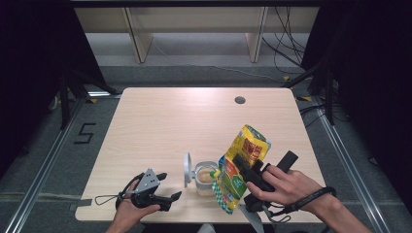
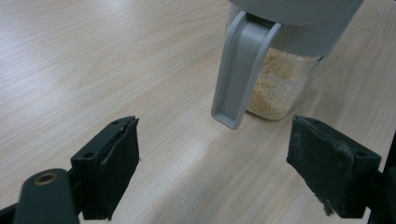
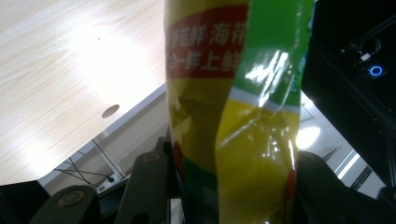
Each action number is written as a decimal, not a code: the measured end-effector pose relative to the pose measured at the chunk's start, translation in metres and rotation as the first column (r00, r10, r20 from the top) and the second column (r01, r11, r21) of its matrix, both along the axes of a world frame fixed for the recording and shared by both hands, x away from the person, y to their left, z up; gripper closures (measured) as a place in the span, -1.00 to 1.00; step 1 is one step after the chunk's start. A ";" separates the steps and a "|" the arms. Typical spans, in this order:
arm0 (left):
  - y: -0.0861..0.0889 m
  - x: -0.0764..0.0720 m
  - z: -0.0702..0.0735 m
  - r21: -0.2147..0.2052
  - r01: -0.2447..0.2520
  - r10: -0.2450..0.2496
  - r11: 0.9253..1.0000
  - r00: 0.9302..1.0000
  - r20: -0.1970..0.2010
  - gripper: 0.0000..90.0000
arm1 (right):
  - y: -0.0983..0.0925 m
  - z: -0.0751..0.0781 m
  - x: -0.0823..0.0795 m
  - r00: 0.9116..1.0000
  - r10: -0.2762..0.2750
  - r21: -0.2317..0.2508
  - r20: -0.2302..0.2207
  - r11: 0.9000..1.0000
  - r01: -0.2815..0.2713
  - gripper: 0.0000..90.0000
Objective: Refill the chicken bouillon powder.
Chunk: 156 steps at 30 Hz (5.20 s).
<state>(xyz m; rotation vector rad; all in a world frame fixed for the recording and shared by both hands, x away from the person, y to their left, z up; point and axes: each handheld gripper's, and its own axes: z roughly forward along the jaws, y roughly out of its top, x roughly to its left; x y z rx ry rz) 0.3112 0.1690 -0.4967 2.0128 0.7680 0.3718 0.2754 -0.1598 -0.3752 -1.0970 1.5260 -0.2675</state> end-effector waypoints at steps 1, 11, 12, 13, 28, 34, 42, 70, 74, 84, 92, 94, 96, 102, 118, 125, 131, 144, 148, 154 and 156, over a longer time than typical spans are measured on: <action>0.000 -0.001 -0.001 -0.011 -0.014 0.014 1.000 1.000 -0.008 -0.64 | 0.000 0.001 0.001 1.000 0.002 -0.007 0.009 1.000 -0.002 0.44; -0.002 -0.001 -0.001 -0.023 -0.008 0.008 1.000 1.000 -0.001 -0.64 | -0.001 -0.001 -0.001 1.000 0.003 -0.007 0.002 1.000 -0.003 0.46; -0.001 0.000 0.000 -0.011 -0.007 0.007 1.000 1.000 0.001 -0.64 | -0.001 -0.001 -0.001 1.000 0.001 0.002 -0.001 1.000 -0.001 0.46; 0.000 0.000 0.000 -0.005 -0.008 0.008 1.000 1.000 -0.005 -0.64 | -0.001 -0.001 -0.001 1.000 0.003 0.003 0.002 1.000 -0.003 0.46; -0.002 -0.001 -0.001 -0.022 -0.023 0.023 0.999 1.000 -0.010 -0.64 | -0.004 -0.001 -0.002 1.000 -0.004 0.008 -0.002 1.000 0.004 0.47; -0.001 -0.001 0.000 -0.007 -0.012 0.012 1.000 1.000 -0.012 -0.64 | -0.003 -0.002 -0.001 1.000 -0.003 0.016 -0.008 1.000 0.003 0.47; 0.000 -0.001 -0.001 -0.008 -0.013 0.013 1.000 1.000 -0.007 -0.64 | -0.011 -0.004 0.000 0.999 -0.019 0.067 -0.048 0.997 0.022 0.47; -0.002 0.000 -0.004 -0.038 -0.028 0.027 0.999 0.999 -0.019 -0.64 | -0.059 -0.062 0.010 0.941 -0.003 0.587 -0.339 0.781 0.214 0.49; -0.001 0.001 -0.004 -0.017 -0.012 0.012 1.000 1.000 -0.007 -0.64 | -0.065 -0.067 0.015 0.913 0.025 0.643 -0.407 0.718 0.267 0.50; 0.001 0.000 -0.003 -0.014 -0.023 0.022 1.000 1.000 -0.014 -0.64 | -0.075 -0.074 0.025 0.847 0.114 0.699 -0.519 0.627 0.344 0.50; 0.001 0.000 -0.003 -0.014 -0.021 0.021 1.000 1.000 -0.013 -0.64 | -0.081 -0.084 0.034 0.775 0.192 0.730 -0.602 0.527 0.436 0.51; 0.001 0.000 -0.003 -0.016 -0.023 0.023 1.000 1.000 -0.013 -0.64 | -0.083 -0.085 0.034 0.750 0.199 0.723 -0.630 0.502 0.474 0.51; 0.001 0.000 -0.003 -0.020 -0.020 0.020 1.000 1.000 -0.016 -0.64 | -0.083 -0.086 0.036 0.744 0.216 0.726 -0.633 0.501 0.472 0.51; 0.001 0.000 -0.003 -0.012 -0.022 0.021 1.000 1.000 -0.013 -0.64 | -0.085 -0.089 0.037 0.713 0.233 0.716 -0.661 0.478 0.508 0.52; 0.001 0.000 -0.002 -0.014 -0.017 0.017 1.000 1.000 -0.001 -0.64 | -0.084 -0.094 0.044 0.663 0.293 0.708 -0.689 0.467 0.530 0.55; 0.002 0.000 -0.002 -0.002 -0.018 0.017 1.000 1.000 -0.007 -0.64 | -0.092 -0.096 0.051 0.618 0.357 0.713 -0.701 0.373 0.594 0.56; 0.000 0.000 -0.003 -0.019 -0.020 0.020 1.000 1.000 -0.015 -0.64 | -0.099 -0.096 0.063 0.584 0.427 0.714 -0.690 0.269 0.647 0.58; 0.000 0.000 -0.003 -0.021 -0.026 0.026 0.999 1.000 -0.013 -0.64 | -0.103 -0.103 0.091 0.511 0.547 0.659 -0.663 0.102 0.745 0.60; 0.001 0.000 -0.002 -0.020 -0.020 0.020 1.000 1.000 -0.015 -0.64 | -0.100 -0.109 0.101 0.495 0.574 0.638 -0.653 0.063 0.768 0.60; 0.001 -0.001 -0.002 -0.036 -0.033 0.033 0.999 0.999 -0.012 -0.64 | -0.098 -0.116 0.103 0.469 0.559 0.602 -0.683 0.067 0.796 0.60; 0.001 -0.002 -0.002 -0.039 -0.034 0.034 0.999 0.999 -0.012 -0.63 | -0.098 -0.115 0.103 0.482 0.550 0.606 -0.682 0.056 0.793 0.60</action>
